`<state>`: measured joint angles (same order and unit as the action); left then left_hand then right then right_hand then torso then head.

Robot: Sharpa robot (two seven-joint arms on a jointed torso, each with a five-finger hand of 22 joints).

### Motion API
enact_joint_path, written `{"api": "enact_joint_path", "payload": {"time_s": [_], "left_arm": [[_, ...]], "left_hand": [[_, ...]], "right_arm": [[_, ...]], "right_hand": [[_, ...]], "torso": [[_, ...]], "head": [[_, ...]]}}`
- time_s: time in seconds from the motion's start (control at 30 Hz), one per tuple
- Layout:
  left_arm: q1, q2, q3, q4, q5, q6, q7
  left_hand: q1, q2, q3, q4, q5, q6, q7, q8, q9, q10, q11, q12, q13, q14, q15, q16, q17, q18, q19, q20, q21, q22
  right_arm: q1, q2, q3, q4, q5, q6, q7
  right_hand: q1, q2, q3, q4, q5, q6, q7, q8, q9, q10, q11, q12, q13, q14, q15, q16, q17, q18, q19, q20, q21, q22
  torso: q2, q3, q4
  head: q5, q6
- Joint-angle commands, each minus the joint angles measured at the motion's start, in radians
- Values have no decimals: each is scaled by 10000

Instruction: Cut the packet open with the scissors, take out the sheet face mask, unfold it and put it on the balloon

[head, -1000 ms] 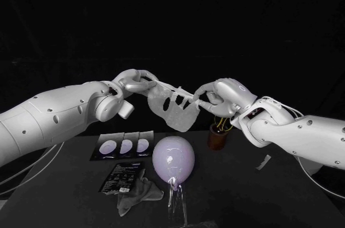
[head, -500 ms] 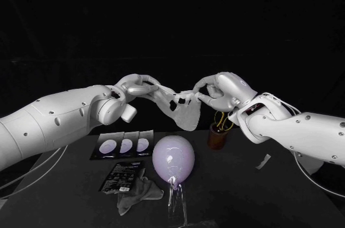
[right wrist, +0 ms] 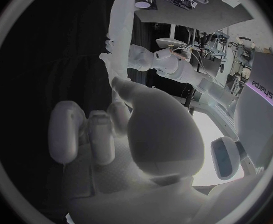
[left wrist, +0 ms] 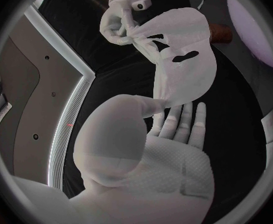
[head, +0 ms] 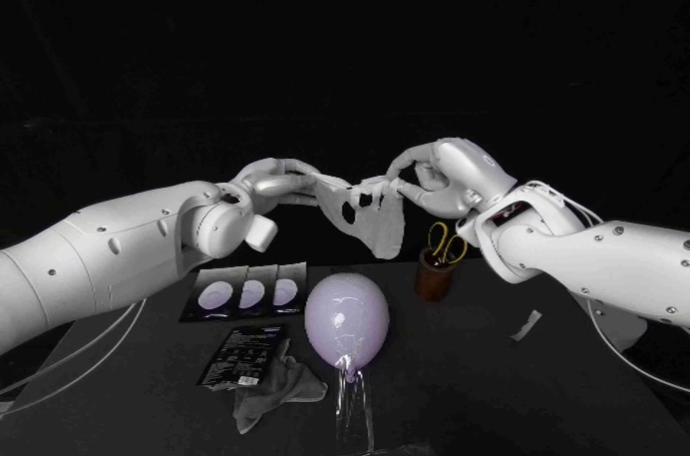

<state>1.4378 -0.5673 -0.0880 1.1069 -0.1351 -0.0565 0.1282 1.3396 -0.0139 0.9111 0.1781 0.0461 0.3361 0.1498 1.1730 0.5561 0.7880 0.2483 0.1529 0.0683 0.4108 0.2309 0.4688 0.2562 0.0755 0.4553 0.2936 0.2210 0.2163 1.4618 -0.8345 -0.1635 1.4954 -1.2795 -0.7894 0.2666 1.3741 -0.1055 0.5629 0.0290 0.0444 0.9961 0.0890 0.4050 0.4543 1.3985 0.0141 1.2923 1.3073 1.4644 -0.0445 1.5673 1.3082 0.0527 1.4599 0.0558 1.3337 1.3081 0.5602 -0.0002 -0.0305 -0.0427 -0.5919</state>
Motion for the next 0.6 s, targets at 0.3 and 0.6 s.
{"api": "enact_joint_path", "payload": {"time_s": [0.3, 0.6], "left_arm": [[-212, 213, 59, -221, 2002, 682, 842], [-406, 375, 86, -395, 2948, 737, 1215]], "left_hand": [[-482, 268, 600, 310, 17, -1061, 1428, 1276, 1281, 659, -145, -1, -36, 2859, -338, -180, -347, 100, 479, -44, -697, -715], [-823, 342, 978, 439, 27, -1569, 1450, 1790, 1477, 404, -24, -248, -43, 2290, -161, -1379, -901, 84, 567, -30, -960, -1011]], "right_arm": [[67, -38, 31, 122, 0, -81, 44], [171, -63, 41, 265, -14, -65, 29]], "right_hand": [[76, -1, 11, -79, 40, 76, 9, 49, 21, 63, -23, 41, 355, 1064, -63, 35, 2626, -76, 193, 13, 63, 2032], [79, -6, 10, -84, 40, 73, 11, 52, 23, 58, -22, 31, 348, 1064, -63, 35, 2626, -76, 194, 13, 65, 2032]], "torso": [[9, 10, -2], [-3, -1, -1]], "head": [[-25, 25], [-48, 60]]}}
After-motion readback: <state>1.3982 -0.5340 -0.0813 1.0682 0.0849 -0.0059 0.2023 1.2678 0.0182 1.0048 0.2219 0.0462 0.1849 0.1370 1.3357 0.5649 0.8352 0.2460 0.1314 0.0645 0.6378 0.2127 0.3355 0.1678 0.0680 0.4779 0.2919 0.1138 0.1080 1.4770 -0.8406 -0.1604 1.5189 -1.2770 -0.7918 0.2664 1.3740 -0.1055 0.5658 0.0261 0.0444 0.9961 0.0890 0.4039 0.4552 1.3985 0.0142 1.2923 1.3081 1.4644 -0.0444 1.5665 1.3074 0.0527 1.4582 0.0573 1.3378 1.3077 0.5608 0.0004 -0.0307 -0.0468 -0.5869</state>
